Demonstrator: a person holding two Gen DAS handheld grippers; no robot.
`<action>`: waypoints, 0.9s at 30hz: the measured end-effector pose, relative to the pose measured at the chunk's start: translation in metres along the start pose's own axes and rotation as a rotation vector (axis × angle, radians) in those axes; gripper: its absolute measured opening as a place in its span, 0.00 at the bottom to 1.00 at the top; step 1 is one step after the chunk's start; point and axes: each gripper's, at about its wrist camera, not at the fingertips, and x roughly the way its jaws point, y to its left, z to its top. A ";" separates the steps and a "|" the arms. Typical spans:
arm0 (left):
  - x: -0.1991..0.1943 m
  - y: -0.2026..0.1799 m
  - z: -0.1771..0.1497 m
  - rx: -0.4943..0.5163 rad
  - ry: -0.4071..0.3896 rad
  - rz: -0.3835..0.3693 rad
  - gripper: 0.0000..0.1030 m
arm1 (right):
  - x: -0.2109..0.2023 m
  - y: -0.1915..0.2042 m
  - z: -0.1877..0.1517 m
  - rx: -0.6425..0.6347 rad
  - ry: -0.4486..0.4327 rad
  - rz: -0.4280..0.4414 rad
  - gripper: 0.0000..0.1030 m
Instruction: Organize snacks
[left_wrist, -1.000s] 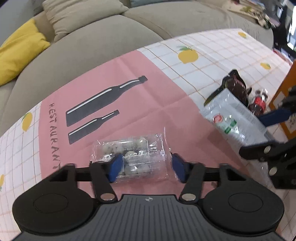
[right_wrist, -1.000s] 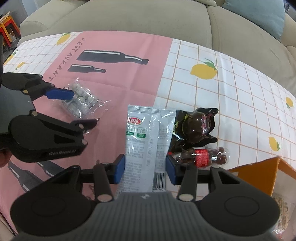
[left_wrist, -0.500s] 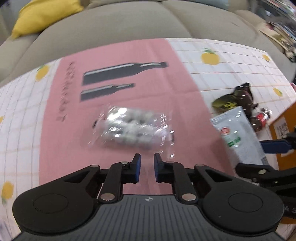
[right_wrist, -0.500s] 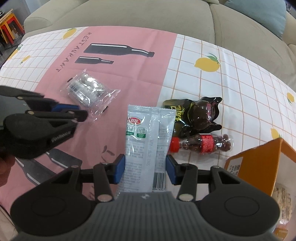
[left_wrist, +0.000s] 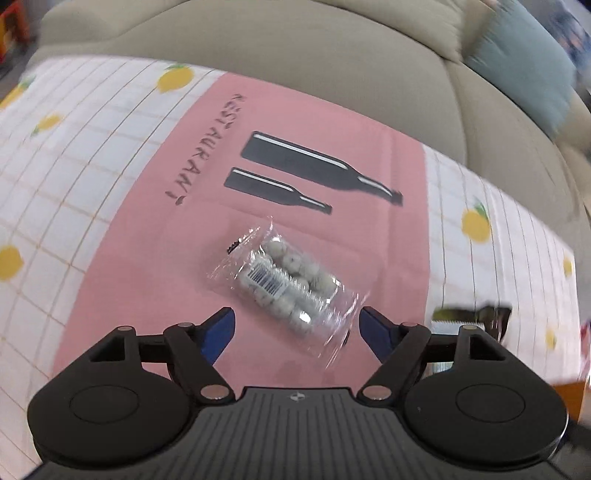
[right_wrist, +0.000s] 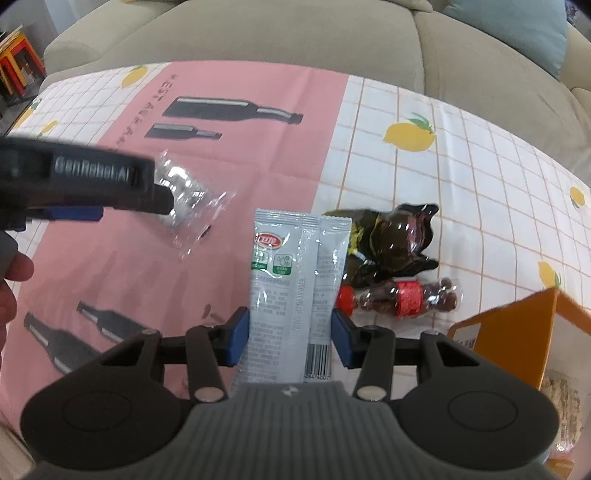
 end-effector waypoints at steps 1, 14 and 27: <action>0.002 -0.001 0.002 -0.019 0.001 0.004 0.87 | 0.000 -0.002 0.003 0.007 -0.006 -0.004 0.45; 0.040 -0.003 0.013 -0.182 0.040 0.052 0.89 | 0.006 -0.005 0.017 0.010 -0.045 0.000 0.45; 0.048 -0.015 0.011 -0.061 -0.010 0.132 0.81 | 0.013 -0.007 0.009 0.012 -0.027 0.006 0.46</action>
